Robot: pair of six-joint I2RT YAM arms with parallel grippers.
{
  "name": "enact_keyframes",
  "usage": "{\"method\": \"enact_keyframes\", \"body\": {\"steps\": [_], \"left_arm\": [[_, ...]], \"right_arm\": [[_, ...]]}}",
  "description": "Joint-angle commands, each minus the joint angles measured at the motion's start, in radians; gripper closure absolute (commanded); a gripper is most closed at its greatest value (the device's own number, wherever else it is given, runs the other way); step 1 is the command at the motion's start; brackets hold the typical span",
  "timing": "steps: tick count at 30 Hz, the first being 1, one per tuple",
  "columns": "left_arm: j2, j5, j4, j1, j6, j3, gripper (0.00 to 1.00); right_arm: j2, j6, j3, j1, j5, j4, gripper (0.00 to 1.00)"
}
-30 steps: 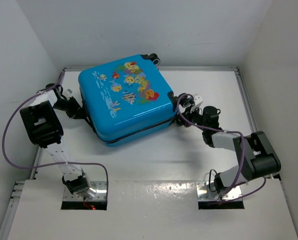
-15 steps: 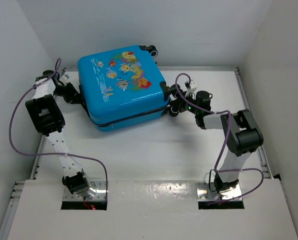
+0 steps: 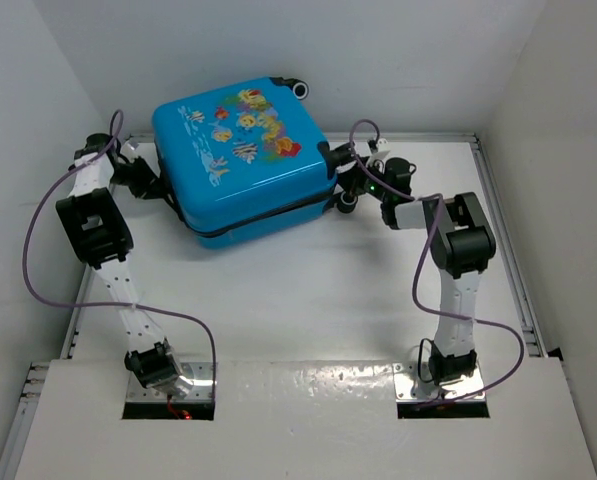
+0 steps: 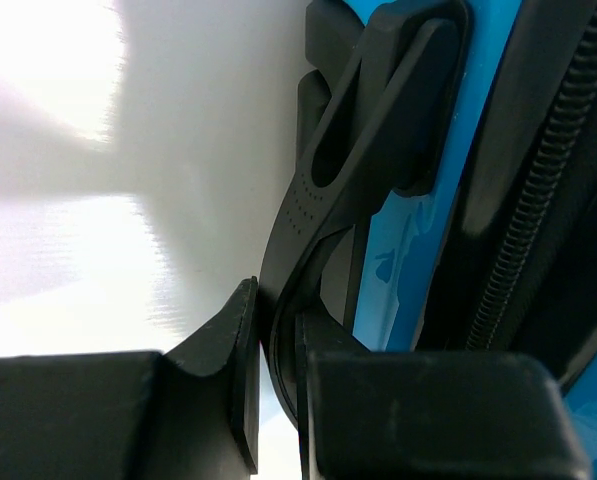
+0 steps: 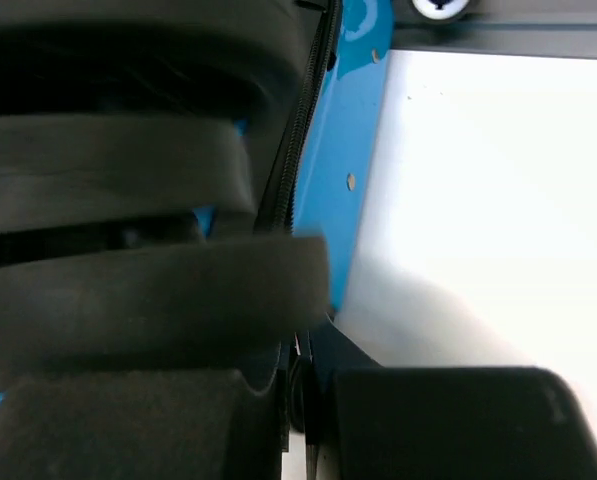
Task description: Pack the luggage
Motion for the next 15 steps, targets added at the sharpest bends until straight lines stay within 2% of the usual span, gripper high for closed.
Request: {"method": "enact_keyframes", "body": {"steps": [1, 15], "left_arm": [[0.123, -0.26, 0.212, 0.03, 0.032, -0.016, 1.0], [0.123, -0.185, 0.221, -0.009, 0.032, -0.025, 1.0]], "right_arm": [[0.061, 0.008, 0.133, -0.082, 0.208, 0.096, 1.0], [0.368, 0.142, 0.526, -0.042, 0.223, 0.113, 1.0]]}}
